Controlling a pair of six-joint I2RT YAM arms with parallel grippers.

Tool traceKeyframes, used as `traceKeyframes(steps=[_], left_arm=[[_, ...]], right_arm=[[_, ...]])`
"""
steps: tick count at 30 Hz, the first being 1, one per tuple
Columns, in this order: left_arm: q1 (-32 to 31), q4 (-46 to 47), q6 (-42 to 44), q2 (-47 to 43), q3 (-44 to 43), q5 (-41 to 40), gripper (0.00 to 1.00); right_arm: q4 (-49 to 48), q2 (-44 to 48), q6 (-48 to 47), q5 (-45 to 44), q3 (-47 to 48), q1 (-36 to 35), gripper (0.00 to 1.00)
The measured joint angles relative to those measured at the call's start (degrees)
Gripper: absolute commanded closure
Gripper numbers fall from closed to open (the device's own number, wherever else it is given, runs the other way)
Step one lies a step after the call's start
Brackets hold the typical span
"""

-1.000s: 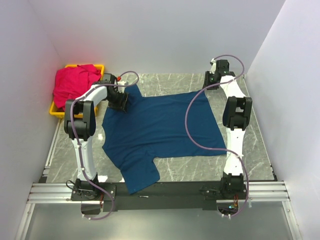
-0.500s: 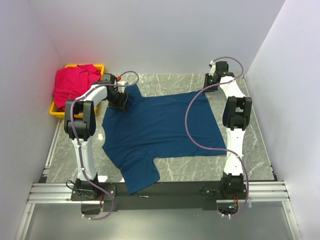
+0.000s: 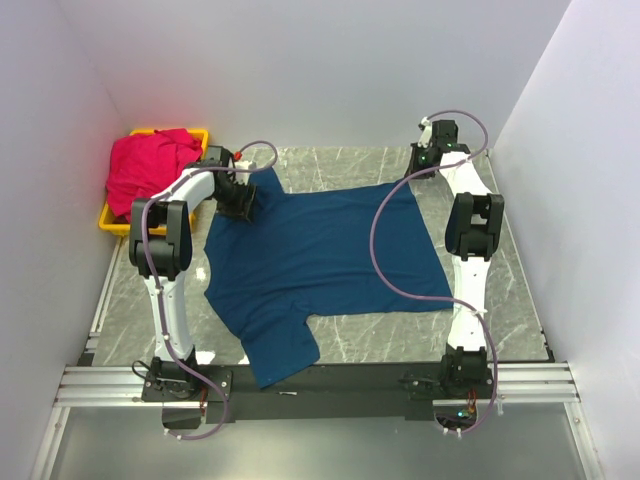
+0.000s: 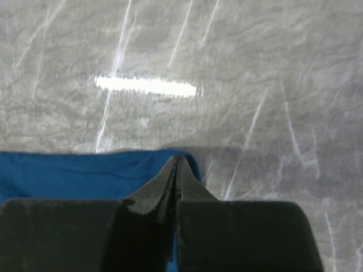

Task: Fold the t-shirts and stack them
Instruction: Flatten the tshirt out

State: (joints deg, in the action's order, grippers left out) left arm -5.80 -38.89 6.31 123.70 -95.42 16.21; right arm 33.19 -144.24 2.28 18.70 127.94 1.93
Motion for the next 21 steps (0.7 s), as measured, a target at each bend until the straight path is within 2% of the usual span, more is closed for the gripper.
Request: traceKeyframes(steps=[8,9,12,15,21], left_arm=[[0.42,0.04,-0.02,0.07,-0.09,0.0,0.39],[0.55,0.02,-0.02,0.17,-0.22,0.02,0.39],[0.85,0.04,-0.04,0.42,-0.59,0.02,0.39],[0.96,-0.09,-0.09,0.66,-0.96,0.07,0.38],[0.96,-0.11,-0.09,0.68,-1.05,0.2,0.38]], right_arm=[[-4.2,0.0,1.42,-1.97,0.0,0.57,1.0],[-4.35,0.0,1.51,-2.01,0.0,0.59,0.84],[-4.33,0.0,1.75,-1.92,0.0,0.63,0.59],[-4.24,0.0,1.57,-1.88,-0.09,0.63,0.53],[-3.54,0.09,1.44,0.04,-2.4,0.63,0.54]])
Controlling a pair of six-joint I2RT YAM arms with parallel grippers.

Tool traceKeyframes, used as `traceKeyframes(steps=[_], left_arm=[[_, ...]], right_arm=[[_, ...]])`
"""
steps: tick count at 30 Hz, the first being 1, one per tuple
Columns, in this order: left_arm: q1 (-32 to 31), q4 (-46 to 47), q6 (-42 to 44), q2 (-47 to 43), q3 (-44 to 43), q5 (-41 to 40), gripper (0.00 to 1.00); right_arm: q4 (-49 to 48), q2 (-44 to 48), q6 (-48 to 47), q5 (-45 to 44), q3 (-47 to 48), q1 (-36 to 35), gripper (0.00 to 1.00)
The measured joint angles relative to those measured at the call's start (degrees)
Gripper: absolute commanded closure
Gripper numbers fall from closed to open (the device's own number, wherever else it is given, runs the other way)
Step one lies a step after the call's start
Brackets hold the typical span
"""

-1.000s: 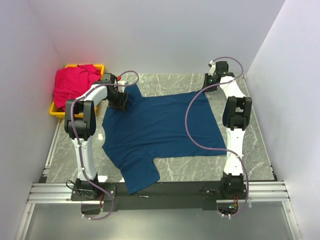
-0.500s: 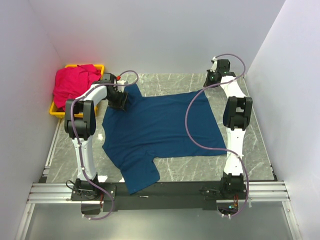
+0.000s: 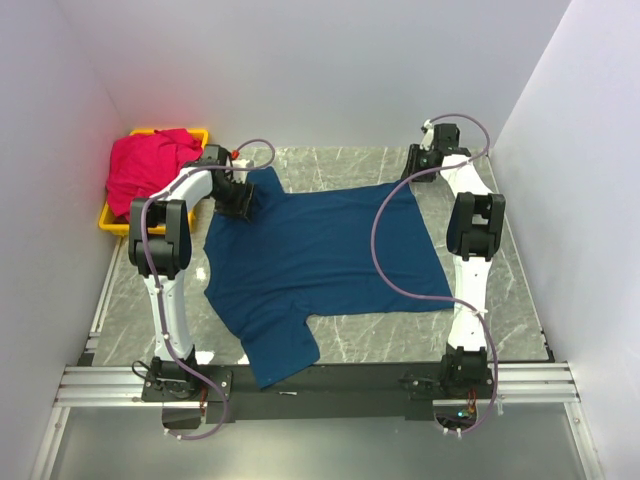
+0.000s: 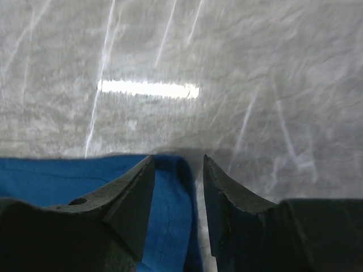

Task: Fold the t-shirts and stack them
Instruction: Flatten the tshirt out

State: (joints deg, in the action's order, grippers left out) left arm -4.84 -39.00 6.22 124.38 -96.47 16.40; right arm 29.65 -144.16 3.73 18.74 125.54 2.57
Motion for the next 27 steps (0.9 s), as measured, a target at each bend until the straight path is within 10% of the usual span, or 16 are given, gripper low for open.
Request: traceKeyframes(steps=[5,13,27], left_arm=[[0.0,0.0,0.0,0.0,0.0,0.13,0.37],[0.0,0.0,0.0,0.0,0.0,0.15,0.38],[0.46,-0.04,0.0,0.59,-0.81,0.09,0.38]], right_arm=[[1.22,0.0,-0.17,1.81,-0.42,0.04,0.6],[1.44,0.0,-0.5,2.73,-0.42,0.04,1.0],[-3.1,0.02,2.27,-0.11,0.44,1.16,1.0]])
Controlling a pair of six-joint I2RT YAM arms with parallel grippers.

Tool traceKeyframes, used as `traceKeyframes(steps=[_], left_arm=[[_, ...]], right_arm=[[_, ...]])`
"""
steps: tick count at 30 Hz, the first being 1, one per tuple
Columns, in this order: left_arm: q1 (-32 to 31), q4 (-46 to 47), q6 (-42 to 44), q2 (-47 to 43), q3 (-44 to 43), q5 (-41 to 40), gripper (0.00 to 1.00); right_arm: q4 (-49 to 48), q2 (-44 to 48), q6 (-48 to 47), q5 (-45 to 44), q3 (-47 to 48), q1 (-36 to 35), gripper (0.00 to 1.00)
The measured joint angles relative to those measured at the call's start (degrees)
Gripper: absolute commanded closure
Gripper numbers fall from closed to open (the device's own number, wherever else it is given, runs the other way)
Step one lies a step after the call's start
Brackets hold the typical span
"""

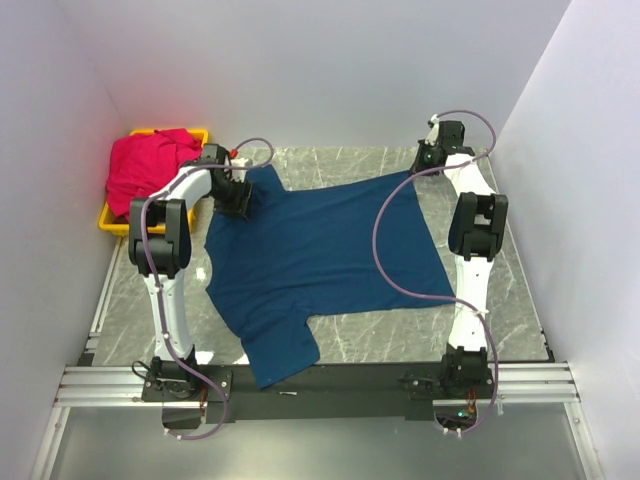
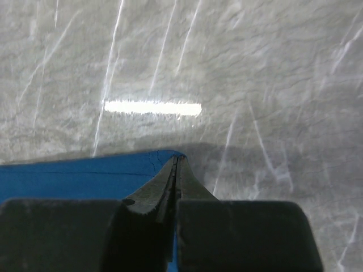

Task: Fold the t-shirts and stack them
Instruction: Flatten the tshirt out

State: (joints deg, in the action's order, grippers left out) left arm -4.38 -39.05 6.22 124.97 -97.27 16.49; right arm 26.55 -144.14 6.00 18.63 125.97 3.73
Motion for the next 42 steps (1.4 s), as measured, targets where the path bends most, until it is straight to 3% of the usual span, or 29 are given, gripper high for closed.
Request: traceKeyframes(steps=[1,4,5,6,13,20,25,30,42], left_arm=[[0.09,0.0,0.0,0.17,-0.28,0.02,0.38],[0.35,0.13,0.04,0.28,-0.5,0.39,0.35],[0.44,0.22,0.07,0.28,-0.5,0.68,0.34],[0.52,0.26,0.09,0.26,-0.48,0.96,0.34],[1.07,-1.18,2.01,-4.26,3.48,3.26,0.33],[1.81,-3.69,6.21,-14.71,10.67,2.8,0.36],[3.06,-4.26,7.1,-15.41,13.57,1.62,0.37],[3.43,-5.09,7.63,-15.19,14.53,0.85,0.37],[3.43,-4.63,7.65,-13.79,16.22,0.24,0.37]], right_arm=[[-0.31,0.0,0.11,-0.42,0.13,0.0,1.0],[-0.35,0.0,0.42,-1.97,0.17,-0.02,0.69],[-0.28,-0.02,0.22,-2.64,0.39,-0.04,0.51],[-0.22,-0.02,0.46,-3.3,0.61,-0.02,0.47],[2.58,2.86,-3.3,-4.9,0.61,0.09,0.47],[13.44,16.28,-14.97,-2.78,-6.58,-0.17,0.67],[19.69,26.25,-24.81,-2.54,-20.44,-1.49,0.68],[23.32,27.17,-31.1,-4.5,-33.33,-4.07,0.73],[23.23,31.28,-37.62,-13.14,-48.09,-7.98,0.76]])
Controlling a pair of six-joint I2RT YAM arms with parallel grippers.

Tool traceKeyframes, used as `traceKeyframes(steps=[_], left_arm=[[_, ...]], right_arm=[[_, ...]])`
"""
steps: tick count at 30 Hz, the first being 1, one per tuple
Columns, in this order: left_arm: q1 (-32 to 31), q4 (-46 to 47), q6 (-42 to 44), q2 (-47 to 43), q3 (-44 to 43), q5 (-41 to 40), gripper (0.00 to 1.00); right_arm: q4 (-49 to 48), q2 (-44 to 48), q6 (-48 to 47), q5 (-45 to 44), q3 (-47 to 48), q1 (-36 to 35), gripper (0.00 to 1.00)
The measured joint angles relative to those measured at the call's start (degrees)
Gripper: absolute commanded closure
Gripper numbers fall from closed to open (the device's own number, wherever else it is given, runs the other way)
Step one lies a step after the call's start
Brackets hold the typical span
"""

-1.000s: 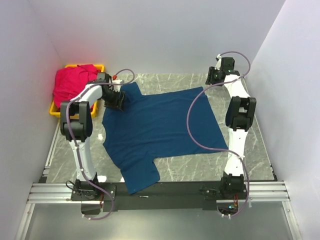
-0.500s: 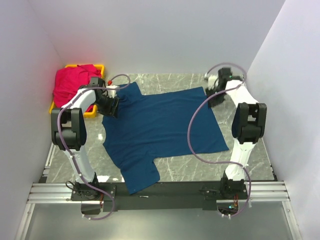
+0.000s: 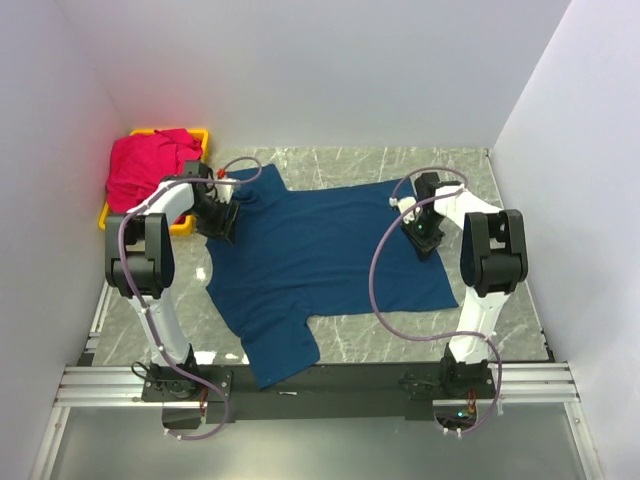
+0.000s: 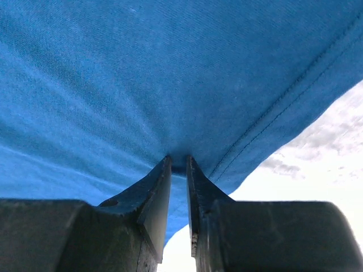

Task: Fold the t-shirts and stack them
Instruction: Flatten the tshirt out

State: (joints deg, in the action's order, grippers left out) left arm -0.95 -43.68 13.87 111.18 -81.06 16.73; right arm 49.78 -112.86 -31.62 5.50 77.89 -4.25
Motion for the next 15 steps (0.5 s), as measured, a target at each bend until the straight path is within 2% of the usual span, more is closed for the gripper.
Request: traceKeyframes(steps=[10,15], left_arm=[[0.0,1.77,1.66,-1.68,6.19,-0.55,0.41],[-0.04,-0.17,3.58,-3.67,8.61,-1.07,0.4]], right_arm=[[-1.09,6.58,-3.02,-2.95,-9.68,-0.42,0.75],[3.58,7.15,-3.45,0.83,-8.87,0.0,0.71]])
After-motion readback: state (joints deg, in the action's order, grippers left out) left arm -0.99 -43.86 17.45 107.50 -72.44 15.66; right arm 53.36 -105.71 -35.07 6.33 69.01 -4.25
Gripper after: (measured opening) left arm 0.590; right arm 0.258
